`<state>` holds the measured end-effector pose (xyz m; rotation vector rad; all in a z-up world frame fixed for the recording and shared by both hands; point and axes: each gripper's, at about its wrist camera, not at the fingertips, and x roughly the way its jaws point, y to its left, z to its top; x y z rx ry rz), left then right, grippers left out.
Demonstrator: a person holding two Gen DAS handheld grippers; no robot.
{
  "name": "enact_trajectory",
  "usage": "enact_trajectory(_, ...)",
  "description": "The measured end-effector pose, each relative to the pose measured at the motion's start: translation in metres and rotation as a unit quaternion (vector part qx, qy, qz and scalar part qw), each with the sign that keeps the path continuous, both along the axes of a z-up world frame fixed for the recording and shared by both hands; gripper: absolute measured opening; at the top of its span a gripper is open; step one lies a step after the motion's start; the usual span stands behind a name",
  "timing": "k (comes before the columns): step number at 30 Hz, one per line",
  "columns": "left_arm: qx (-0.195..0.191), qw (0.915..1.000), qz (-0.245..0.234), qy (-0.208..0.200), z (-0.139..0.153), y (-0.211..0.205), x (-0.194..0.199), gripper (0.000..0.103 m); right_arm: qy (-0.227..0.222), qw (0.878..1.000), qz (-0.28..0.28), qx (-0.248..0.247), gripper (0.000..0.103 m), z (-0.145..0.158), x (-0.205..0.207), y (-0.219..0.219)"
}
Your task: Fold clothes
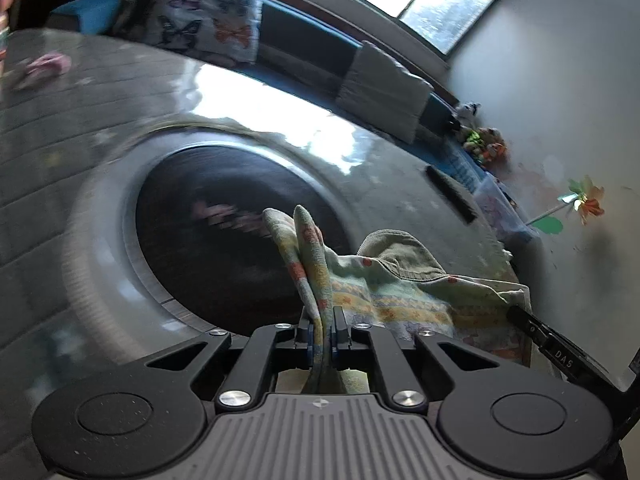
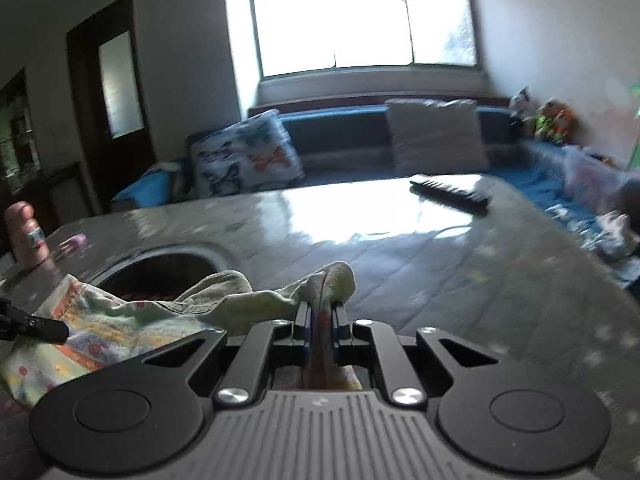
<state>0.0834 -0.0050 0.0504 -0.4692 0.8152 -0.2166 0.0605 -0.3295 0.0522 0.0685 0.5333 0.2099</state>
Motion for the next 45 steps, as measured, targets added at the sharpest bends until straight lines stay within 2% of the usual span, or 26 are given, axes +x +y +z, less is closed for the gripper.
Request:
enact_trajectory(9,0.03,0.9977,-0.06,-0.012,0.009,-0.092,0.055,0.008,-0.016,0.996,-0.079,-0.023,0.008,0.015,0.015,-0.061)
enact_trajectory(14,0.047,0.9956,-0.081,-0.008,0.002,-0.123,0.074,0.008,-0.016,0.993,-0.113,-0.032,0.008,0.013,0.026,-0.093)
enact_trajectory(20,0.067,0.9923,-0.104,-0.001,-0.008,-0.157,0.095,0.009,0.016,0.987,-0.152,-0.037,0.009,-0.011,0.04,-0.123)
enact_trajectory(21,0.07,0.9917,-0.108,0.0,-0.009,-0.163,0.098,0.012,0.026,0.987,-0.157,-0.038,0.01,-0.017,0.042,-0.126)
enact_trajectory(24,0.099,0.9898,-0.102,-0.006,-0.012,-0.165,0.099,0.015,0.048,0.984,-0.169,-0.041,0.012,-0.033,0.045,-0.135)
enact_trajectory(26,0.121,0.988,-0.095,-0.012,-0.013,-0.165,0.098,0.025,0.052,0.983,-0.172,-0.046,0.016,-0.038,0.044,-0.137)
enact_trajectory(29,0.149,0.9849,-0.086,-0.021,-0.013,-0.164,0.098,0.026,0.036,0.983,-0.173,-0.042,0.016,-0.031,0.038,-0.137)
enact_trajectory(34,0.129,0.985,-0.109,-0.033,-0.007,-0.176,0.109,0.022,0.032,0.992,-0.123,-0.011,0.016,-0.022,0.046,-0.126)
enact_trajectory(37,0.115,0.9838,-0.135,-0.026,-0.01,-0.191,0.118,0.017,0.047,0.994,-0.097,0.002,0.015,-0.029,0.061,-0.115)
enact_trajectory(41,0.107,0.9803,-0.165,-0.016,-0.017,-0.213,0.132,0.015,0.06,0.995,-0.082,0.019,0.015,-0.038,0.074,-0.107)
enact_trajectory(45,0.103,0.979,-0.176,-0.008,-0.025,-0.23,0.147,0.015,0.066,0.994,-0.08,0.026,0.015,-0.043,0.082,-0.104)
